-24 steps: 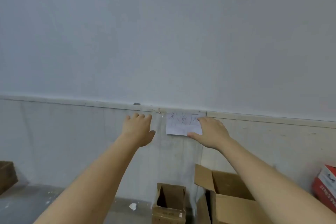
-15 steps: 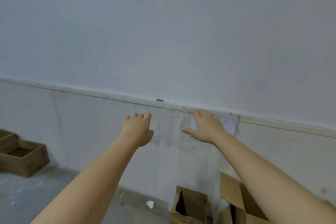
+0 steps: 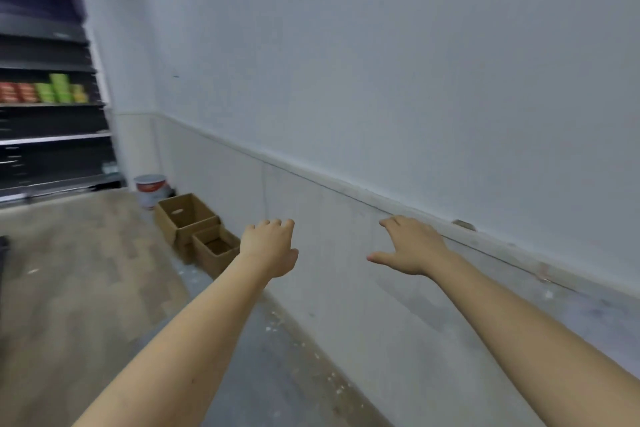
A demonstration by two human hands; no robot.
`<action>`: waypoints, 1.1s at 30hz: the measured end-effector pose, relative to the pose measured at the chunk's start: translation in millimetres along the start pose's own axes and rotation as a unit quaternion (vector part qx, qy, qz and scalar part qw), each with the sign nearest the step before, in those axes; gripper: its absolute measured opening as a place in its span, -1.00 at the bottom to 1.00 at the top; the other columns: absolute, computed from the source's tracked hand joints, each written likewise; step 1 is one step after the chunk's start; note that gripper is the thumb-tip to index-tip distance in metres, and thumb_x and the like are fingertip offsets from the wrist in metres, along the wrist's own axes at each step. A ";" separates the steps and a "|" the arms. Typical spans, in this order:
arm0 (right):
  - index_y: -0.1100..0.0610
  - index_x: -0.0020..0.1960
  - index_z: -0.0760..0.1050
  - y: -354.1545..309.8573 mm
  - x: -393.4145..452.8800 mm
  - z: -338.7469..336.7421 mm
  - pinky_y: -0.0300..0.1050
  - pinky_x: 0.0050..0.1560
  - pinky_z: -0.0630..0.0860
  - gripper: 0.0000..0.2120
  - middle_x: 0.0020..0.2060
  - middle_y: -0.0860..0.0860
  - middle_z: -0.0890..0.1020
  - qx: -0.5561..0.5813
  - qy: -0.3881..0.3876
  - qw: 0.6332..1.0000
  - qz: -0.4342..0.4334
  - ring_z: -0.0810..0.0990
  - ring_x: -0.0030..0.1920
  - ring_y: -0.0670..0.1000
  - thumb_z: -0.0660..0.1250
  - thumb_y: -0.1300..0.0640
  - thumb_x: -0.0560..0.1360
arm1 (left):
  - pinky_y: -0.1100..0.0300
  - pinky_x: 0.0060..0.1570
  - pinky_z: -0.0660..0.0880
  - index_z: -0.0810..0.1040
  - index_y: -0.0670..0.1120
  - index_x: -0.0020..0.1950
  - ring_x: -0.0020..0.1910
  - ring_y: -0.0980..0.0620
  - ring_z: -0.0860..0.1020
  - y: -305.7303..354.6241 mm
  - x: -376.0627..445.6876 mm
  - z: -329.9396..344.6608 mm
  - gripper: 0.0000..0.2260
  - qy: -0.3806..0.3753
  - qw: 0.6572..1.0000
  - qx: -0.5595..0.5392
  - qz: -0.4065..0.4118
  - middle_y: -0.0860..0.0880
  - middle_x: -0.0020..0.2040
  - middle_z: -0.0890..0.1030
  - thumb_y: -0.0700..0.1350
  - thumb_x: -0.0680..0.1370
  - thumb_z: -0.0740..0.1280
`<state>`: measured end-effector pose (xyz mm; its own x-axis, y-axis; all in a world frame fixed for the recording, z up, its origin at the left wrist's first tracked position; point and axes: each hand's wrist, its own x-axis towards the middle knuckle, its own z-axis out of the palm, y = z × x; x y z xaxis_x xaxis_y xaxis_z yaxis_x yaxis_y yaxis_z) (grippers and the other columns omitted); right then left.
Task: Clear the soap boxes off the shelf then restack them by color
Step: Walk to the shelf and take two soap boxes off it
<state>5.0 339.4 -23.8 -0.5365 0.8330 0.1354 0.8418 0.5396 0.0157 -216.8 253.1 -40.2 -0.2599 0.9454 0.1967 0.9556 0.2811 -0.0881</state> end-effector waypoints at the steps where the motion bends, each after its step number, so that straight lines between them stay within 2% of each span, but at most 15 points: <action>1: 0.06 0.49 0.13 -6.4 18.1 6.2 -0.02 0.35 0.24 -0.25 0.45 0.01 0.26 0.001 -0.004 1.000 -0.020 0.26 0.42 0.05 0.20 -0.33 0.46 | 0.05 0.16 0.33 0.26 -0.07 0.40 0.28 -0.10 0.39 -10.4 4.7 4.8 -0.58 -0.007 1.000 0.001 -0.019 -0.06 0.29 0.44 0.07 0.59 0.16; 10: 0.08 0.48 0.17 -124.4 146.9 67.7 0.01 0.33 0.28 -0.29 0.42 0.02 0.31 0.015 -0.043 0.979 -0.199 0.29 0.40 0.06 0.17 -0.32 0.48 | 0.03 0.11 0.33 0.33 -0.09 0.26 0.24 -0.13 0.41 -131.5 -2.8 61.4 -0.64 -0.080 0.972 -0.008 -0.220 -0.08 0.25 0.47 0.10 0.57 0.16; 15: 0.11 0.45 0.23 -209.3 202.2 103.3 0.01 0.28 0.32 -0.31 0.39 0.04 0.37 0.015 -0.059 0.954 -0.292 0.34 0.37 0.08 0.17 -0.31 0.49 | 0.02 0.15 0.34 0.33 -0.10 0.30 0.24 -0.14 0.42 -195.4 -3.3 96.8 -0.61 -0.094 0.948 -0.027 -0.304 -0.10 0.26 0.46 0.10 0.57 0.16; 21: 0.12 0.47 0.20 -308.3 279.5 142.3 0.02 0.29 0.32 -0.28 0.39 0.05 0.37 0.023 -0.063 0.936 -0.345 0.35 0.36 0.08 0.17 -0.32 0.48 | 0.05 0.12 0.32 0.31 -0.10 0.30 0.25 -0.12 0.40 -289.2 24.0 137.9 -0.62 -0.118 0.932 0.000 -0.342 -0.08 0.25 0.45 0.09 0.57 0.15; 28: 0.14 0.45 0.23 -406.1 371.6 174.3 0.04 0.31 0.30 -0.31 0.37 0.07 0.38 0.037 -0.094 0.932 -0.347 0.34 0.37 0.09 0.16 -0.29 0.50 | 0.04 0.09 0.33 0.34 -0.10 0.28 0.19 -0.11 0.43 -406.6 79.0 170.7 -0.63 -0.146 0.922 -0.001 -0.358 -0.06 0.22 0.48 0.10 0.58 0.12; 33: 0.14 0.42 0.25 -451.3 434.6 196.7 0.04 0.32 0.30 -0.32 0.36 0.07 0.39 0.035 -0.113 0.933 -0.339 0.34 0.36 0.09 0.16 -0.30 0.50 | 0.05 0.11 0.34 0.34 -0.10 0.30 0.21 -0.11 0.43 -464.1 124.0 201.1 -0.62 -0.162 0.918 -0.021 -0.361 -0.07 0.24 0.49 0.10 0.58 0.12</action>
<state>-619.9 482.0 -167.0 -0.9502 0.2970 -0.0942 0.3020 0.9523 -0.0442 -720.4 273.0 -171.3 -0.8485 0.5171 -0.1127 0.5214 0.8533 -0.0104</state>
